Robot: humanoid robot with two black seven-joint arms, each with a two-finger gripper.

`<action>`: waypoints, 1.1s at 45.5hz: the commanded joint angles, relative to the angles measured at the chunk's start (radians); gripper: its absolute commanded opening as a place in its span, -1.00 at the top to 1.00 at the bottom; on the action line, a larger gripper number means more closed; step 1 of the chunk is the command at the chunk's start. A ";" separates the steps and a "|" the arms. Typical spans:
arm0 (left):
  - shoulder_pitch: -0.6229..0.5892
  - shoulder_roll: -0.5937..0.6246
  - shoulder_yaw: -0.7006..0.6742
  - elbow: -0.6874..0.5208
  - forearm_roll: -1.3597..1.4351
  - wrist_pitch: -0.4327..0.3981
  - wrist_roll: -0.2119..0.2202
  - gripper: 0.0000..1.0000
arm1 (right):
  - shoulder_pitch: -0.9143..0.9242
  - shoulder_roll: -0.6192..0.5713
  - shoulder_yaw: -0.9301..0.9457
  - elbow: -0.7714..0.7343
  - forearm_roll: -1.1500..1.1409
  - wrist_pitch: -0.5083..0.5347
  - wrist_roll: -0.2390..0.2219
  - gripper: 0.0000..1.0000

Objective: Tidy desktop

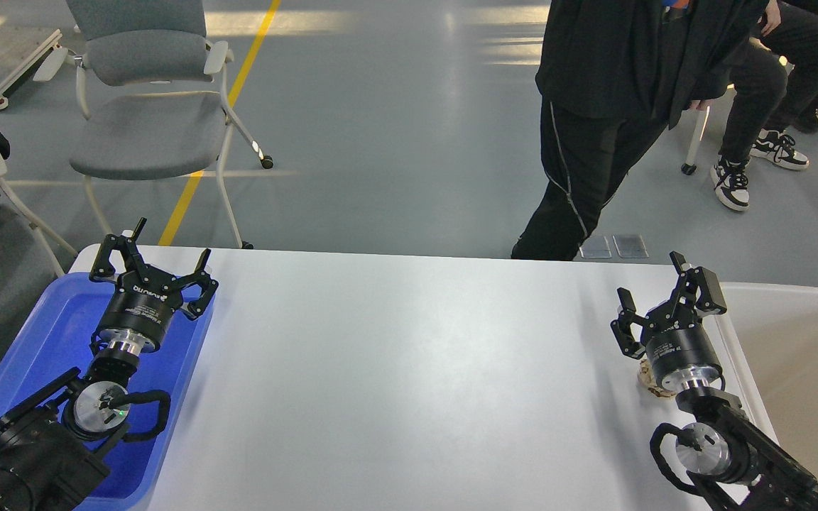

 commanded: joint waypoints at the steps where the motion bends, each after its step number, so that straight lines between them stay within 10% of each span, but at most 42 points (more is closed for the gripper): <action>1: 0.000 0.000 0.000 0.000 0.000 0.000 0.000 -1.00 | 0.001 0.000 0.000 0.000 0.001 0.000 0.000 -1.00; 50: -0.001 0.000 -0.001 0.000 0.000 0.003 0.000 -1.00 | 0.016 -0.089 -0.014 0.001 0.002 0.007 -0.002 -1.00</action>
